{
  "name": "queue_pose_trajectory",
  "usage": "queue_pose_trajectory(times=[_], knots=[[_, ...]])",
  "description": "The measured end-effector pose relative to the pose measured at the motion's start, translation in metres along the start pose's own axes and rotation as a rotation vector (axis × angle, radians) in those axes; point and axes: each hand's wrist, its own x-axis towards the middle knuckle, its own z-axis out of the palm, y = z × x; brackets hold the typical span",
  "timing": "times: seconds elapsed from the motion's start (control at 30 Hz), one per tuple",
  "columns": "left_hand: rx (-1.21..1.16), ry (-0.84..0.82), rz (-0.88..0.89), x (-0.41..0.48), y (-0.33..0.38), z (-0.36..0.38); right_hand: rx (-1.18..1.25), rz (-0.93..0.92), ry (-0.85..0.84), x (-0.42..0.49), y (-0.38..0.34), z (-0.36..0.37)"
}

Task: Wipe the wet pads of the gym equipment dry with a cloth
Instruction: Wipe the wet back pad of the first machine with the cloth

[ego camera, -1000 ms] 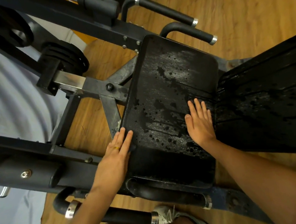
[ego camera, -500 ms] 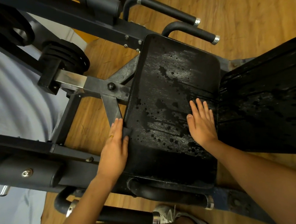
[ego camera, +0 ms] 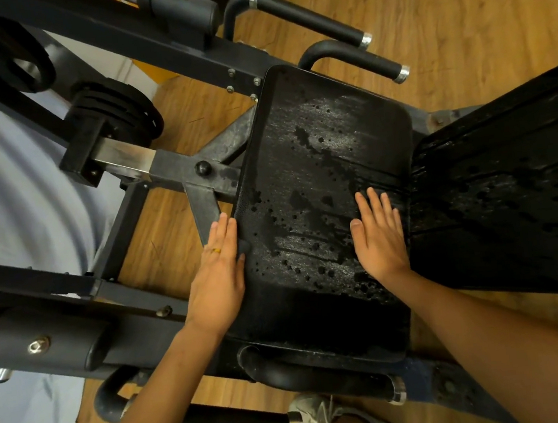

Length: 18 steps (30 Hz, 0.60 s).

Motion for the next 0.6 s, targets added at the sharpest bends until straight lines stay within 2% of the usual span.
queue_pose_trajectory(times=[0.6], knots=[[-0.01,0.026,0.056,0.097,0.019,-0.002,0.029,-0.004,0.063,-0.001,0.003,0.006]])
